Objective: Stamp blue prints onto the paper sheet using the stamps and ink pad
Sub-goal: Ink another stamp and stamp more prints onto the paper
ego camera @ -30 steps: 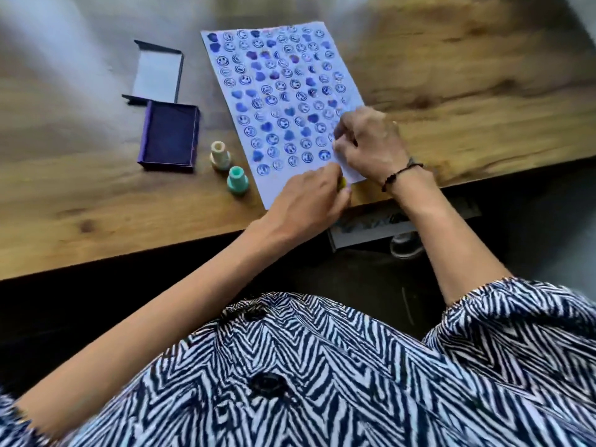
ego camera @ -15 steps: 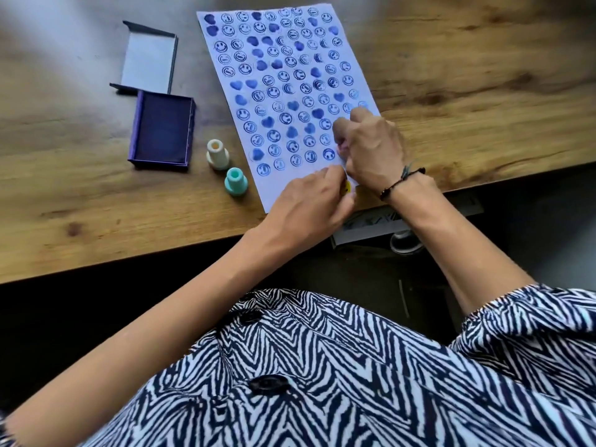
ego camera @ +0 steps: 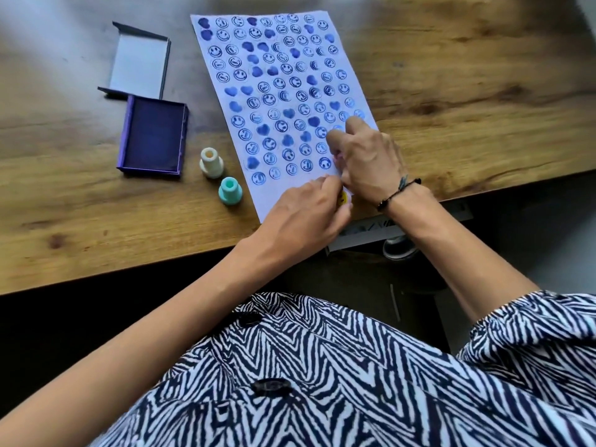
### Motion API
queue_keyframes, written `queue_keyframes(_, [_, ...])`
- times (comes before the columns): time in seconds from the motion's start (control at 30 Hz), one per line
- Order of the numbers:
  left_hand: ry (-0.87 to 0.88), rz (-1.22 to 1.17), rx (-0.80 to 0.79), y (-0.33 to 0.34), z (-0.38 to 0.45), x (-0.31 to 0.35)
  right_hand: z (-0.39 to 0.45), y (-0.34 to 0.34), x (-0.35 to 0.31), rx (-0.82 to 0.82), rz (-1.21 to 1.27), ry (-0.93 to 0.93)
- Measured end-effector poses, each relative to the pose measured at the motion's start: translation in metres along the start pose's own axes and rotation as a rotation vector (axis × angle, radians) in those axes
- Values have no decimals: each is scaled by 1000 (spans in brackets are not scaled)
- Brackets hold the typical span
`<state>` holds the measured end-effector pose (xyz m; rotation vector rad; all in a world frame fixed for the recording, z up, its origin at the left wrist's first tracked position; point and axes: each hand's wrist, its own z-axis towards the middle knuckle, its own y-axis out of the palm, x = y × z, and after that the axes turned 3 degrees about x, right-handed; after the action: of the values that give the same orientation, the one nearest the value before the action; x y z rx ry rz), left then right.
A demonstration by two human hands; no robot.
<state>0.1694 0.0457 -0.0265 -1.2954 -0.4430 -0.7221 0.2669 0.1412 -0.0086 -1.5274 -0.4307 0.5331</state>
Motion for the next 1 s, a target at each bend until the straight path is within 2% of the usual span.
queue_keyframes(0.23, [-6,38,-48,-1,0,1,-1,-4,-1,-52,48,37])
queue_keyframes(0.3, [-4,43,-51,0,-1,2,-7,-14,7,72,173,98])
queue_keyframes(0.4, [-7,32,-39,-2,0,1,-27,-46,18,413,360,215])
queue_keyframes(0.47, [-13,29,-50,-2,0,0,-45,-58,26,511,435,302])
queue_keyframes(0.7, [-83,-63,-52,-7,3,-2,-82,-28,24,379,653,485])
queue_keyframes(0.83, [-210,-399,39,-14,-2,-2,-84,-21,2,330,948,536])
queue_keyframes(0.93, [-358,-681,24,-19,-6,0,-81,-21,-17,320,1208,527])
queue_keyframes(1.0, [-375,-767,21,-22,-7,1,-78,-21,-26,313,1255,491])
